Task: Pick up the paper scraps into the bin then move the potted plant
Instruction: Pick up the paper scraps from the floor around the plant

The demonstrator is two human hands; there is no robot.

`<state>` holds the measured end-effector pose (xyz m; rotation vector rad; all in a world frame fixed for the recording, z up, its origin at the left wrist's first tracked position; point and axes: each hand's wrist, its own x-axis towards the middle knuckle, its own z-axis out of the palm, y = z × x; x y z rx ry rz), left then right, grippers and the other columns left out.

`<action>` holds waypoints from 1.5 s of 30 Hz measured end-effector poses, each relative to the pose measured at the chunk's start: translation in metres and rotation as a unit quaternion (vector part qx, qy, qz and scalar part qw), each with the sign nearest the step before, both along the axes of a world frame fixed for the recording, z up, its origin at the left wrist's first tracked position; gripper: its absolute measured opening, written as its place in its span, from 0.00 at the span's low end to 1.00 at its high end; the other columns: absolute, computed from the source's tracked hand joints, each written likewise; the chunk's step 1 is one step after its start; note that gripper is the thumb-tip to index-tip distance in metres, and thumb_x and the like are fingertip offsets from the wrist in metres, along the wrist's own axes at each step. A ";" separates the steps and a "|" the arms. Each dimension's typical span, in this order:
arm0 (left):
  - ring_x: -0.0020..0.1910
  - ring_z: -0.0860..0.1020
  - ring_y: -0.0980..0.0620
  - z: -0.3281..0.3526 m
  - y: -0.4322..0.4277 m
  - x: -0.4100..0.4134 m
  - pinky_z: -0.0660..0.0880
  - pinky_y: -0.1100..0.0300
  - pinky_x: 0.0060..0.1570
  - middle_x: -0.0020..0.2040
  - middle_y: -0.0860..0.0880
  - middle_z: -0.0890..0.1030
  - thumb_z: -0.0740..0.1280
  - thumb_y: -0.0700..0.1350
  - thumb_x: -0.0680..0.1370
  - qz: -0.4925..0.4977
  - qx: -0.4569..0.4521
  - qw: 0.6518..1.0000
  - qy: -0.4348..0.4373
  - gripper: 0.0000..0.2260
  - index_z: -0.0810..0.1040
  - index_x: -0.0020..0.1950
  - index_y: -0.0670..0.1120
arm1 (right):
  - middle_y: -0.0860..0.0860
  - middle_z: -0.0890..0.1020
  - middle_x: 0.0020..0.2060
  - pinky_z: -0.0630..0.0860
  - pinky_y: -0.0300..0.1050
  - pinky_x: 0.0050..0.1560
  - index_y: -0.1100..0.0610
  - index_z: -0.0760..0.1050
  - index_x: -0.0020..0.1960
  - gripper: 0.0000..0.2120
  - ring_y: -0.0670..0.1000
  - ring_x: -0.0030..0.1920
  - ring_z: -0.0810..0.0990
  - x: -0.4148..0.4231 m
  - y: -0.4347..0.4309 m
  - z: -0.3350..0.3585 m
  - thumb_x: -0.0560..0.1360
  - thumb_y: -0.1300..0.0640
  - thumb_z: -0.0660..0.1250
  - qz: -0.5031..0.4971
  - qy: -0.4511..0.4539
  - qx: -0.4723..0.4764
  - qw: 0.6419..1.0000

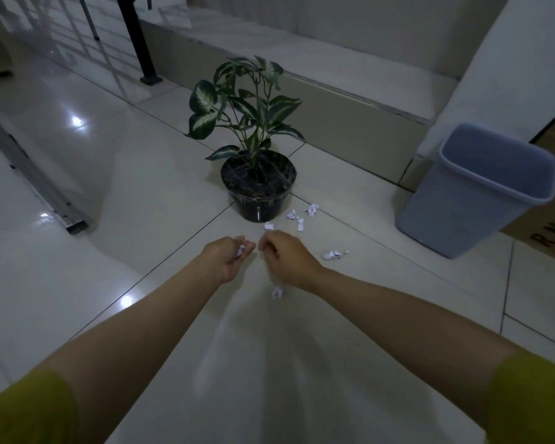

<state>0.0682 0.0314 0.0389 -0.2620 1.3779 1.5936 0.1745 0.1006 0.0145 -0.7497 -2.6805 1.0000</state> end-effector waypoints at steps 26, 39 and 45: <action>0.51 0.74 0.46 0.002 0.015 0.006 0.69 0.56 0.55 0.49 0.40 0.75 0.46 0.49 0.83 -0.019 0.202 0.975 -0.091 0.20 0.72 0.51 0.36 | 0.63 0.83 0.49 0.76 0.42 0.55 0.63 0.81 0.50 0.12 0.58 0.50 0.81 -0.030 0.004 0.026 0.71 0.71 0.62 -0.149 0.184 -0.098 0.967; 0.68 0.68 0.48 -0.054 0.025 -0.014 0.64 0.59 0.69 0.69 0.41 0.69 0.54 0.33 0.81 0.096 0.089 0.989 -0.074 0.19 0.62 0.72 0.37 | 0.58 0.64 0.73 0.61 0.48 0.69 0.59 0.62 0.71 0.24 0.55 0.72 0.62 -0.009 0.061 -0.040 0.75 0.65 0.57 -0.104 -0.105 0.070 0.986; 0.71 0.65 0.45 -0.066 0.029 -0.019 0.61 0.57 0.71 0.73 0.40 0.64 0.50 0.31 0.81 0.121 0.091 0.986 -0.073 0.20 0.60 0.73 0.36 | 0.57 0.57 0.76 0.52 0.46 0.74 0.59 0.55 0.74 0.24 0.53 0.75 0.55 -0.028 0.054 -0.062 0.79 0.61 0.55 0.021 -0.120 0.094 0.988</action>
